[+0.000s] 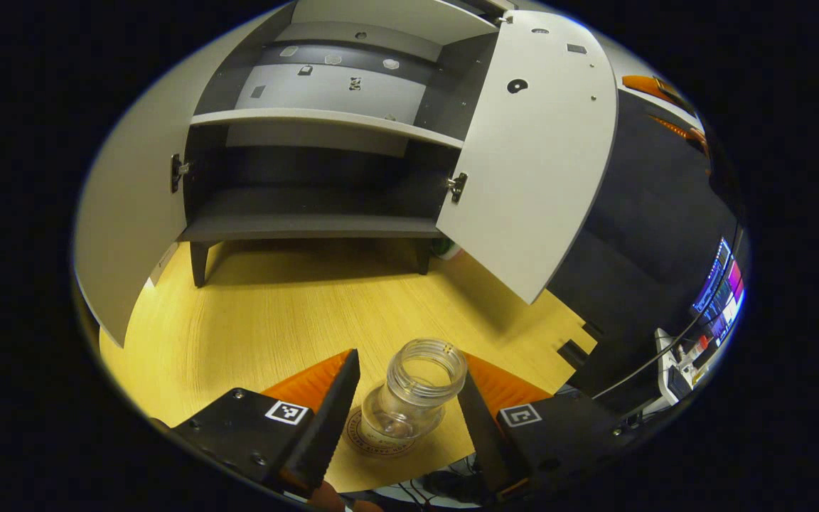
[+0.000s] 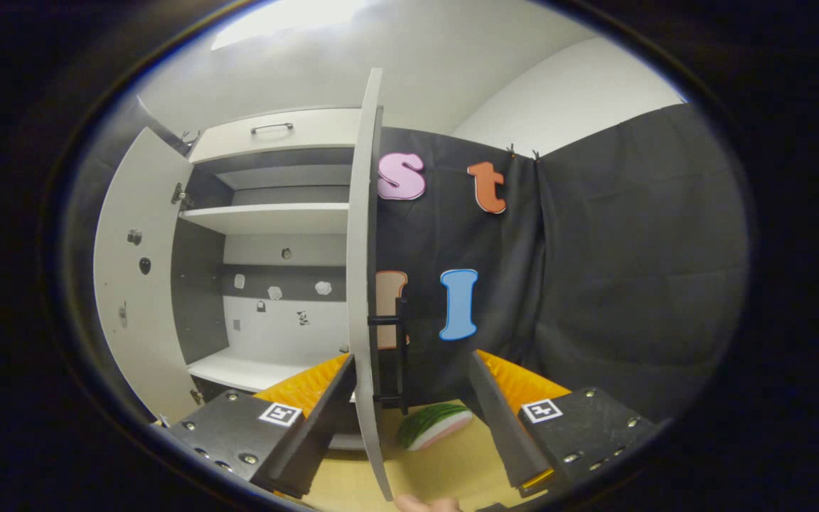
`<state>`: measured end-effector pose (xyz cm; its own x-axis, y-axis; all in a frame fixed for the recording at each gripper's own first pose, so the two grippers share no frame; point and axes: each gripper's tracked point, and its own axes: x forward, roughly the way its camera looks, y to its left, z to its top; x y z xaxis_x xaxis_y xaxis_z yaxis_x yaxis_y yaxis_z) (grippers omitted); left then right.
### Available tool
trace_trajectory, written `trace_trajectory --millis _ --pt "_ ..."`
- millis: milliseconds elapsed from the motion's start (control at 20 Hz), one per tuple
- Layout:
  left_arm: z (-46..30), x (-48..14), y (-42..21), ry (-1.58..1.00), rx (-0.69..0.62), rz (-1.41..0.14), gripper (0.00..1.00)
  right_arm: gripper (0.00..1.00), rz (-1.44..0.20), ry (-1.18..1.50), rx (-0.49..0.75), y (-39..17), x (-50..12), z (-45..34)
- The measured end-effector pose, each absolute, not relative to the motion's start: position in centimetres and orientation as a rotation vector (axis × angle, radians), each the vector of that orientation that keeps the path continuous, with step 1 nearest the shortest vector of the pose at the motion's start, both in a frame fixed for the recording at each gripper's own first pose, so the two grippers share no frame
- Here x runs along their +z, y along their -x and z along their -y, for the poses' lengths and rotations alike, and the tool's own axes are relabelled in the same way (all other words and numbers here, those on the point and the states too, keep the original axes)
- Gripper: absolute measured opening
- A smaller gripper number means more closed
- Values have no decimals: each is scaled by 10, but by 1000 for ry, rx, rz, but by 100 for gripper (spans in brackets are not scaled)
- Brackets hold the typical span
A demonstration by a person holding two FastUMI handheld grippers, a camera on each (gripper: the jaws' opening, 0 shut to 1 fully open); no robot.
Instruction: Grasp the bottle in the cabinet with the left hand and place it on the coaster, then close the right door with the right hand and the left door with the left hand.
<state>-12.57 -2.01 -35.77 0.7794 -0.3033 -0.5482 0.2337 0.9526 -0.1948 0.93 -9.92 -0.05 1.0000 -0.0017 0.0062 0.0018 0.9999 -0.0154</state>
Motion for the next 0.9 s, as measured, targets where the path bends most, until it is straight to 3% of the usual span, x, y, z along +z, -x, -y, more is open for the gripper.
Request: trace_trajectory --millis 450,800,900 --pt "27 -299 104 139 -291 -512 83 95 5 31 -33 -10 -4 114" --pt "12 -184 59 93 -180 -300 83 95 -7 36 -55 -18 -10 123" --pt "5 -150 49 74 -141 -233 89 95 -11 33 -53 -18 -13 122"
